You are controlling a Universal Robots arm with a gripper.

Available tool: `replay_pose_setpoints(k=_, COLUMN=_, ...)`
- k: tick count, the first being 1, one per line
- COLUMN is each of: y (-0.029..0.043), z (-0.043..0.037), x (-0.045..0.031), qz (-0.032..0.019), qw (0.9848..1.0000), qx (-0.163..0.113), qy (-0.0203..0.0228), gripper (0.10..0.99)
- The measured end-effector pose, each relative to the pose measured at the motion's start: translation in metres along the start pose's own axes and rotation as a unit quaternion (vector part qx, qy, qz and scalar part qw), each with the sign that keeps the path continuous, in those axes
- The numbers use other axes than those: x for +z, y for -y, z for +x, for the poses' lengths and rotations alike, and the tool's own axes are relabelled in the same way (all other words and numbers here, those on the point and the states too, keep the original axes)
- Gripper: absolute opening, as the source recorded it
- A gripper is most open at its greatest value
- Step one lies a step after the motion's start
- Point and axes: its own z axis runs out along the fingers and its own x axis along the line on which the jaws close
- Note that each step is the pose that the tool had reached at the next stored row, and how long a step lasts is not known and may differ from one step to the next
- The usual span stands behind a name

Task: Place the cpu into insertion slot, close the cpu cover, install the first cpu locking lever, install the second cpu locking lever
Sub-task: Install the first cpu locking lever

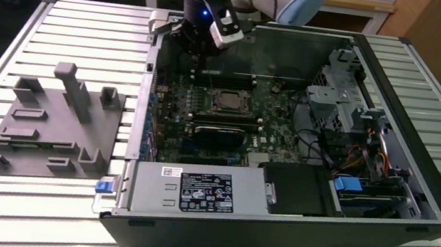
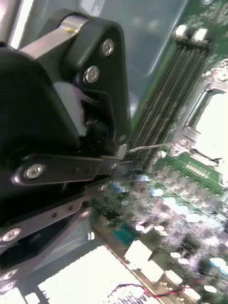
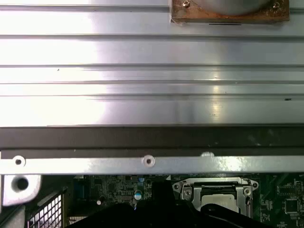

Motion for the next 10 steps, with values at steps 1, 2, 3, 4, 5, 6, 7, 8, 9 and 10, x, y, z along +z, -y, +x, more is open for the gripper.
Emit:
replay_pose_setpoints(k=1, y=0.0007, z=-0.0001, x=0.0000, qz=0.0000, qw=1.0000, qx=0.000, qy=0.0001, gripper=0.106)
replay_pose_setpoints(k=2, y=0.0019, z=-0.0001, x=0.0001, qz=0.0000, qw=1.0000, qx=0.000, qy=0.0001, gripper=0.106)
replay_pose_setpoints(k=3, y=0.0037, z=-0.0002, x=0.0002, qz=-0.0001, qw=1.0000, qx=0.000, qy=0.0001, gripper=0.106)
replay_pose_setpoints(k=4, y=0.0050, z=-0.0002, x=0.0003, qz=0.0000, qw=1.0000, qx=0.000, qy=0.0001, gripper=0.106)
replay_pose_setpoints(k=5, y=0.0052, z=-0.0002, x=0.0003, qz=-0.0001, qw=1.0000, qx=0.000, qy=0.0001, gripper=0.106)
replay_pose_setpoints(k=6, y=0.0052, z=-0.0002, x=0.0003, qz=-0.0001, qw=1.0000, qx=0.000, qy=0.0001, gripper=0.106)
replay_pose_setpoints(k=7, y=0.0052, z=-0.0002, x=0.0003, qz=-0.0001, qw=1.0000, qx=0.000, qy=0.0001, gripper=0.106)
replay_pose_setpoints(k=8, y=0.0052, z=-0.0002, x=0.0003, qz=0.0000, qw=1.0000, qx=0.000, qy=0.0001, gripper=0.106)
replay_pose_setpoints(k=9, y=0.0053, z=-0.0002, x=0.0003, qz=-0.0001, qw=1.0000, qx=0.000, qy=0.0001, gripper=0.106)
replay_pose_setpoints(k=10, y=0.0053, z=-0.0002, x=0.0003, qz=-0.0001, qw=1.0000, qx=0.000, qy=0.0001, gripper=0.106)
